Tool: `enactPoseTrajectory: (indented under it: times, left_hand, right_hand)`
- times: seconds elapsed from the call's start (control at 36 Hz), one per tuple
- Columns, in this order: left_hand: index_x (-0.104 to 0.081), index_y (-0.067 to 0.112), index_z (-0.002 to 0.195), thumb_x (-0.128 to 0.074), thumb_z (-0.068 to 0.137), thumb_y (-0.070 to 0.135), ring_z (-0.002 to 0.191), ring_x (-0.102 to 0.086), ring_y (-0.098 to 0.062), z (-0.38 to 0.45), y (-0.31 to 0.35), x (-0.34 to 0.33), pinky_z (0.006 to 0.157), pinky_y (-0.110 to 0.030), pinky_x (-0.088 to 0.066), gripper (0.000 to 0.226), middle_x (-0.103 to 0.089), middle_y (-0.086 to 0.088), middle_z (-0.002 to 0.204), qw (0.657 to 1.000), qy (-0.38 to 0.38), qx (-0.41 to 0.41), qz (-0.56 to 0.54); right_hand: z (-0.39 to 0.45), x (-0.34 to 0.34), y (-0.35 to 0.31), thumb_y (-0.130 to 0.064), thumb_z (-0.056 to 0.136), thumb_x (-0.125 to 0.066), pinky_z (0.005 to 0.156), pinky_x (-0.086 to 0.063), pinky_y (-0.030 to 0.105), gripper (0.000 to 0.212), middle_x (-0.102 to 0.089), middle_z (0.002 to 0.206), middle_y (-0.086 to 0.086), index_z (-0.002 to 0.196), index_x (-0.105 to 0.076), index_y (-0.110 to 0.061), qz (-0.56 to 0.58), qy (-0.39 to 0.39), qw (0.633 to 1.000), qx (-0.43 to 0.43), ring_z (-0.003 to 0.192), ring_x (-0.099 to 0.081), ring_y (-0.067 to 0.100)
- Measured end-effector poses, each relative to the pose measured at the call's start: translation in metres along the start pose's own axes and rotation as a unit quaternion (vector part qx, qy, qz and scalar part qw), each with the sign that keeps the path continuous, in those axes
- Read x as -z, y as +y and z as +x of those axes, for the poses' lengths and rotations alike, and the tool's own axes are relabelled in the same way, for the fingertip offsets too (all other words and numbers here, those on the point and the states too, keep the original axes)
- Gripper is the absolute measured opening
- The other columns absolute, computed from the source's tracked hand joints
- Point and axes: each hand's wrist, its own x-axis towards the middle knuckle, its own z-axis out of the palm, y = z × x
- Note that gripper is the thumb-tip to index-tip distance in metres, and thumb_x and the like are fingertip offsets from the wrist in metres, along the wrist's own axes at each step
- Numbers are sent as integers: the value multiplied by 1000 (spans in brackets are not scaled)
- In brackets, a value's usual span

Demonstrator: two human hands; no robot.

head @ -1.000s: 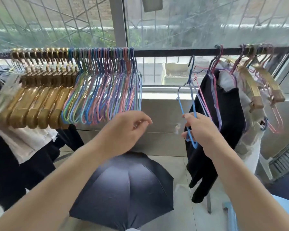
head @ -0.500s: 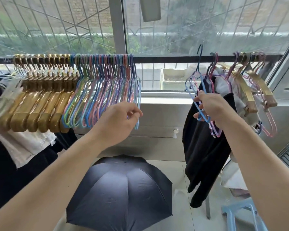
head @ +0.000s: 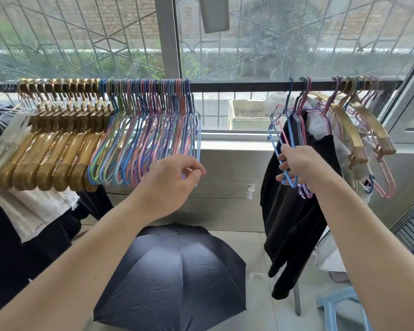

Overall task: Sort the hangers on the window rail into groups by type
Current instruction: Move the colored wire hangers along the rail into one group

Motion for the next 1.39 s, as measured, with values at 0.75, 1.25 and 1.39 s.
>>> enactPoseTrajectory:
  times: [0.75, 1.25, 1.39]
  left_hand:
    - [-73, 30, 101, -58, 103, 22, 91, -65, -2, -6, -14, 1, 75, -7, -48, 18, -71, 14, 96, 1000, -11, 13, -22]
    - [-70, 24, 100, -55, 105, 15, 60, -61, -3, 14, -40, 53, 53, -17, -46, 17, -67, 8, 77, 998, 41, 47, -5]
    - [-71, 19, 99, -53, 105, 14, 42, -50, -3, 28, -50, 75, 44, -17, -40, 20, -67, 0, 70, 998, 30, 51, -14]
  right_hand:
    - [-13, -4, 34, -5, 96, -43, 62, -37, 37, 64, -53, 78, 13, 157, -26, -17, -379, 198, 887, 175, 62, -45, 29]
    - [-39, -124, -56, -23, 98, -54, 63, -45, 31, 24, -64, 71, -3, 78, -65, -15, -118, -48, 967, 222, 66, -56, 16]
    - [-8, -164, -75, -32, 71, -57, 64, -32, 36, 15, -51, 72, 6, 80, -59, -21, 3, -86, 990, 107, 68, -41, 19]
